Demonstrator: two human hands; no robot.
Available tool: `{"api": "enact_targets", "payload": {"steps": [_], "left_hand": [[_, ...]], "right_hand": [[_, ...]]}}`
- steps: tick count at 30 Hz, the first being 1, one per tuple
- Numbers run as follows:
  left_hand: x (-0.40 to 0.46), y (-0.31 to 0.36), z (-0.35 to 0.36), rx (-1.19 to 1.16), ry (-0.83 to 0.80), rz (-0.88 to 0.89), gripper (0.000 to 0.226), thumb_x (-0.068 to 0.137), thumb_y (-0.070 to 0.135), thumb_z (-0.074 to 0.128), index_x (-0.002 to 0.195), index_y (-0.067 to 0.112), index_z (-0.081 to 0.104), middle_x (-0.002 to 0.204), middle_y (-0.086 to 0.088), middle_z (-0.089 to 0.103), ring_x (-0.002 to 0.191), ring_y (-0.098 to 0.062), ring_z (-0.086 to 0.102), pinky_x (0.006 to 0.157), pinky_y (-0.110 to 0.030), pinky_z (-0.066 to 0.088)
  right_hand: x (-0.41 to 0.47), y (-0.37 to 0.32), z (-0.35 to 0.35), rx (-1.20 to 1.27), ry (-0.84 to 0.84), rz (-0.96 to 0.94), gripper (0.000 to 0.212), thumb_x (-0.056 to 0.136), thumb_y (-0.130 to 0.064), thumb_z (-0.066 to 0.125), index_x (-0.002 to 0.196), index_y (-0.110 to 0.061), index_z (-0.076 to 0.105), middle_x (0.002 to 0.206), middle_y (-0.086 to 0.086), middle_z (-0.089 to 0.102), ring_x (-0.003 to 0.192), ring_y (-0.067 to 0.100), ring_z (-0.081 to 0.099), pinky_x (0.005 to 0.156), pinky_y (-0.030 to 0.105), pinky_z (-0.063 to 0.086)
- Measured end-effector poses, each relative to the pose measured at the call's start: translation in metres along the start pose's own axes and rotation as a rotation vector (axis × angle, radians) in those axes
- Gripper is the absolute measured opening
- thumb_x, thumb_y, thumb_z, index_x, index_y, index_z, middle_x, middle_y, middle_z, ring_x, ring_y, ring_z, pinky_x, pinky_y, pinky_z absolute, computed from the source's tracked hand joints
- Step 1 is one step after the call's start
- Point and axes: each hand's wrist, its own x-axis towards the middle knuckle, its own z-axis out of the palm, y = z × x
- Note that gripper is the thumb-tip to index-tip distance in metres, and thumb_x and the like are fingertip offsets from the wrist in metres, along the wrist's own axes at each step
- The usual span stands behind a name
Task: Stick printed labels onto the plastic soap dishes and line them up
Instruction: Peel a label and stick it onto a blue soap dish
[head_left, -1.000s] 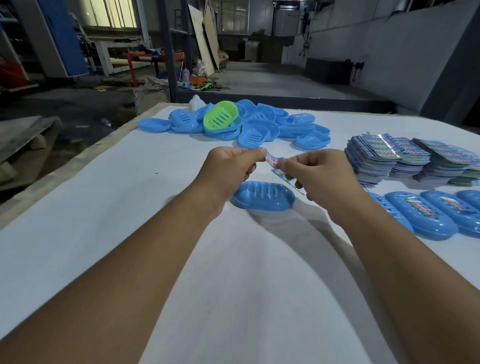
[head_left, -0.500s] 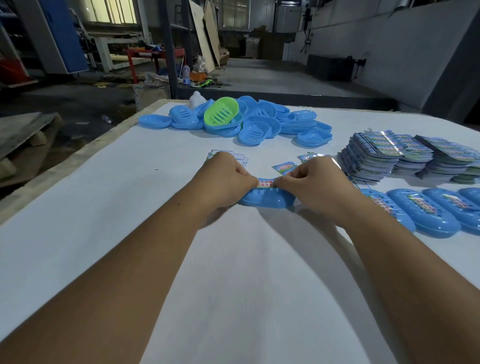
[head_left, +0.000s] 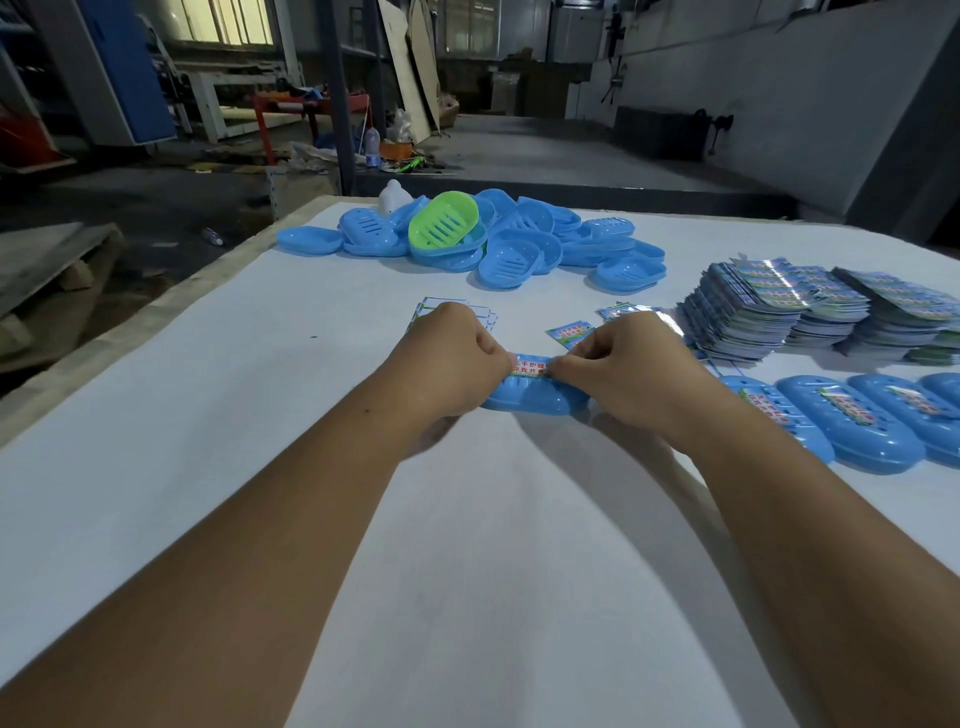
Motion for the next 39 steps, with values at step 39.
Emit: {"api": "enact_targets", "payload": {"steps": [39], "left_hand": [[0.003, -0.003, 0.004, -0.259, 0.047, -0.082, 0.026, 0.081, 0.047, 0.072, 0.08, 0.023, 0.062, 0.083, 0.012, 0.063, 0.086, -0.015, 0.066, 0.076, -0.036, 0.055]], "right_hand": [[0.001, 0.003, 0.003, 0.033, 0.052, -0.038, 0.036, 0.082, -0.055, 0.072, 0.077, -0.021, 0.061, 0.069, -0.01, 0.056, 0.064, 0.01, 0.051, 0.055, 0.03, 0.032]]}}
